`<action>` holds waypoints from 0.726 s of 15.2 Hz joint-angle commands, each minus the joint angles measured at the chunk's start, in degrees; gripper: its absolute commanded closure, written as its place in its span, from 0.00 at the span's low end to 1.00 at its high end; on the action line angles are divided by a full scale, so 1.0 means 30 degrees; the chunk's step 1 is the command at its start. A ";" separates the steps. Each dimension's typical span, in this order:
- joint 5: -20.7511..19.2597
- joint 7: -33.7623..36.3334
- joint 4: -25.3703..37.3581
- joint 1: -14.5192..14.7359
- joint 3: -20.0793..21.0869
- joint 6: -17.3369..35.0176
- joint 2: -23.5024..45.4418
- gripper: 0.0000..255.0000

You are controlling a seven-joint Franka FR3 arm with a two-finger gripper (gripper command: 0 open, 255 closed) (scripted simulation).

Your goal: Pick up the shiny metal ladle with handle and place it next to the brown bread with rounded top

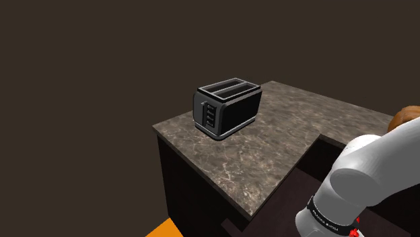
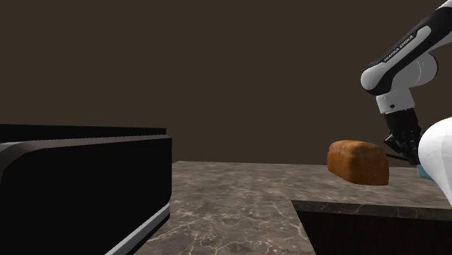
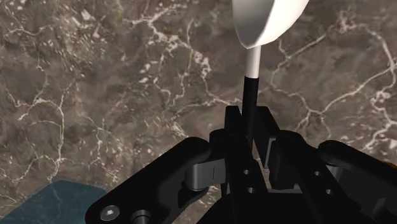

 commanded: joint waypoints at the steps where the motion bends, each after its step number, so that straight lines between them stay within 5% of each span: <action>1: -0.0243 0.0214 -0.0322 0.0156 -0.0302 0.0377 -0.0150 1.00; 11: -0.1804 0.1467 -0.1488 0.1583 -0.2393 0.2121 -0.1225 1.00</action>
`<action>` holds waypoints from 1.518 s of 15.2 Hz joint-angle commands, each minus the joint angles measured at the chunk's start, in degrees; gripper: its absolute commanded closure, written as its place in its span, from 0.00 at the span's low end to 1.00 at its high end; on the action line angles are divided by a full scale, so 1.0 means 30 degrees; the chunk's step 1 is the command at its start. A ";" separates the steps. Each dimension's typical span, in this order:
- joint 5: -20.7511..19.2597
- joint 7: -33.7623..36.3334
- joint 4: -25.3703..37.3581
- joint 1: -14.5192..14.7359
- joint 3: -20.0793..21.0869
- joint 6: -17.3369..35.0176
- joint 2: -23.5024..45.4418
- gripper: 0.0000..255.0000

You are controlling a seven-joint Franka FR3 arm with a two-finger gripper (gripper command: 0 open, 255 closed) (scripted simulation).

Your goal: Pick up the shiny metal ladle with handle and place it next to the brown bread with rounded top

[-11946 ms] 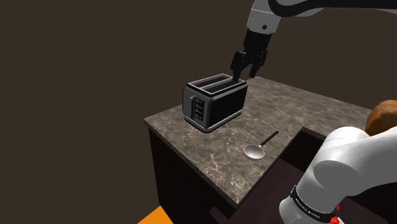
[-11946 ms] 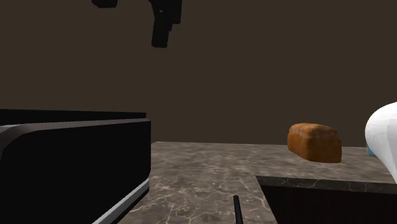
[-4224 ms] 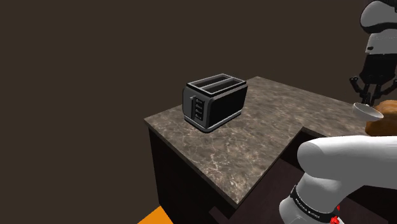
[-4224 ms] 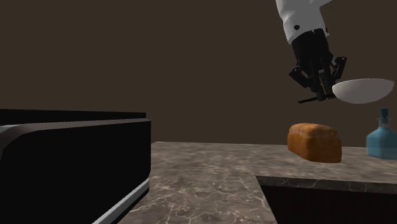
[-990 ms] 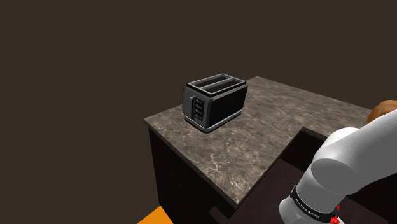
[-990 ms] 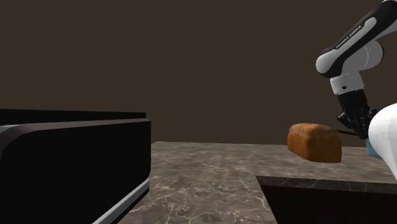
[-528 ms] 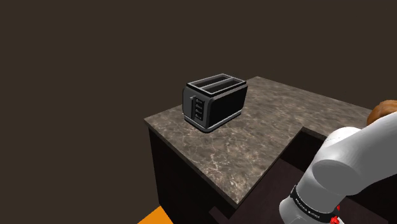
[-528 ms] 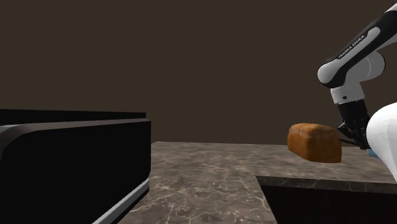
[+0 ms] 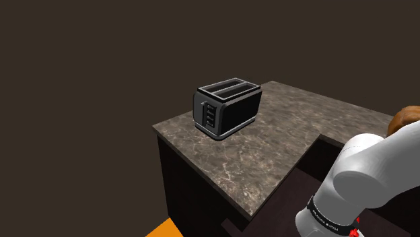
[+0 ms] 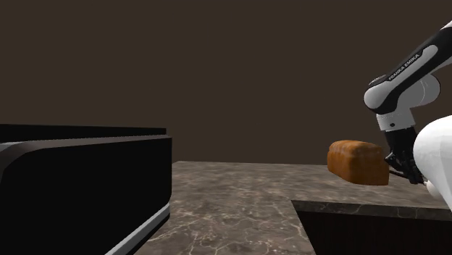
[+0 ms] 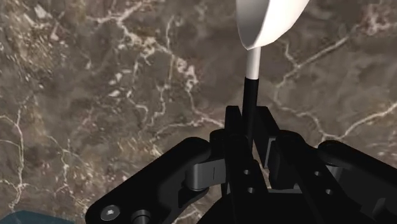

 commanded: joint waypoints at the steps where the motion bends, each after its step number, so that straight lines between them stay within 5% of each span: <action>1: -0.0241 0.0186 -0.0173 0.0179 -0.0290 0.0252 -0.0160 1.00; 8: -0.0242 0.0187 -0.0173 0.0179 -0.0289 0.0251 -0.0162 1.00; 9: -0.0241 0.0186 -0.0173 0.0177 -0.0287 0.0249 -0.0161 0.00; 23: 0.1155 -0.0529 0.0930 -0.0425 0.1310 -0.1321 0.0738 0.00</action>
